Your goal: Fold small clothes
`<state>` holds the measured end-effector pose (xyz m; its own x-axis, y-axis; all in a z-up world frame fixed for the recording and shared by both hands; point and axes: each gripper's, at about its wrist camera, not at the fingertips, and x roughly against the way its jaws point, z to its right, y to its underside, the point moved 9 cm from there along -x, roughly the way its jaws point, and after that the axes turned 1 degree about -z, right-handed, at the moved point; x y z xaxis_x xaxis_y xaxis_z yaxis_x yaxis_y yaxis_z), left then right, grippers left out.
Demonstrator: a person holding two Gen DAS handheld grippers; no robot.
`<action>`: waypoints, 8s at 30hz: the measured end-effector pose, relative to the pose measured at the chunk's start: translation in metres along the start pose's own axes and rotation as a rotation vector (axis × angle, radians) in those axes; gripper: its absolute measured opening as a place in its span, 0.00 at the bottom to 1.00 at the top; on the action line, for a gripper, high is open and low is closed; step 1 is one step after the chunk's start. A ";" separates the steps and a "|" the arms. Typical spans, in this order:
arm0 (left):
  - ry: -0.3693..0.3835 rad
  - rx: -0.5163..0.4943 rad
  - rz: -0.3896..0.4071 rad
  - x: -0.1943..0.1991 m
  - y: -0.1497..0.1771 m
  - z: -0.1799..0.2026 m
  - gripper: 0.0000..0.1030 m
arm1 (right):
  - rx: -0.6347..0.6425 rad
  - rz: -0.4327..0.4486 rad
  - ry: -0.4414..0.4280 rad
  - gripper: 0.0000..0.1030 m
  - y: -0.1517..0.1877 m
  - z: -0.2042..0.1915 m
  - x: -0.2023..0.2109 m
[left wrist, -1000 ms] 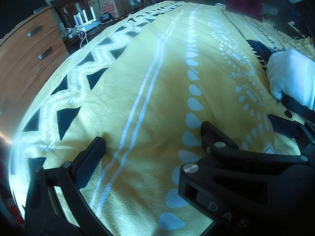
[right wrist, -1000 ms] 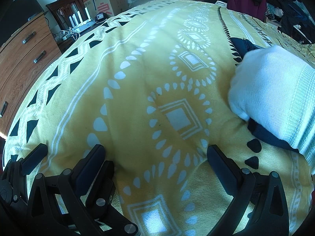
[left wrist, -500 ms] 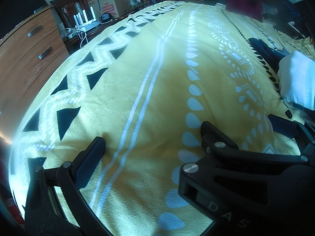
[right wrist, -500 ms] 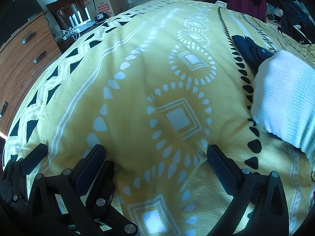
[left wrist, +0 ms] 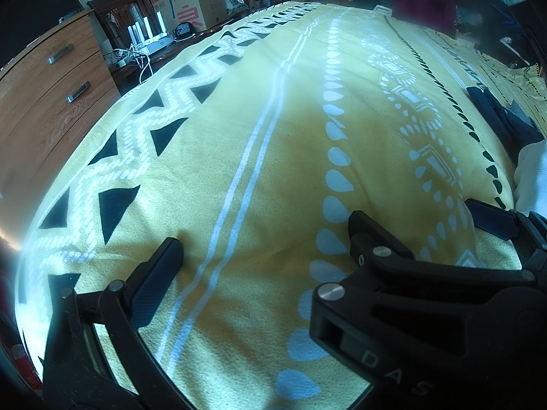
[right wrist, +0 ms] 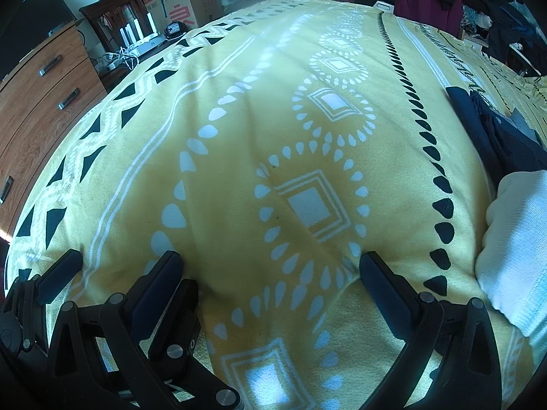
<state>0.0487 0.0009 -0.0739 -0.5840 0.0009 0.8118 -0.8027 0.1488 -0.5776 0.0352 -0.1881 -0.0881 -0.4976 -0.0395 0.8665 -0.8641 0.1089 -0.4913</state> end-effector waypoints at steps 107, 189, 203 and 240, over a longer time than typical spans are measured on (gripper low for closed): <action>0.000 0.000 0.000 0.000 0.000 0.000 1.00 | 0.000 0.004 -0.001 1.00 -0.001 -0.001 0.000; 0.013 0.046 0.008 0.003 0.005 0.001 1.00 | 0.001 -0.025 -0.026 1.00 0.001 -0.003 -0.002; 0.323 0.133 -0.089 0.016 0.003 -0.015 1.00 | 0.038 -0.147 -0.634 1.00 -0.011 -0.020 0.073; 0.294 0.537 -0.108 -0.146 -0.156 -0.048 0.83 | 0.014 -0.179 -0.029 1.00 0.159 0.392 0.137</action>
<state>0.2650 0.0246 -0.0984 -0.4995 0.2971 0.8138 -0.8490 -0.3549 -0.3915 -0.1993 -0.5652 -0.0823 -0.3372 -0.0861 0.9375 -0.9401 0.0838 -0.3305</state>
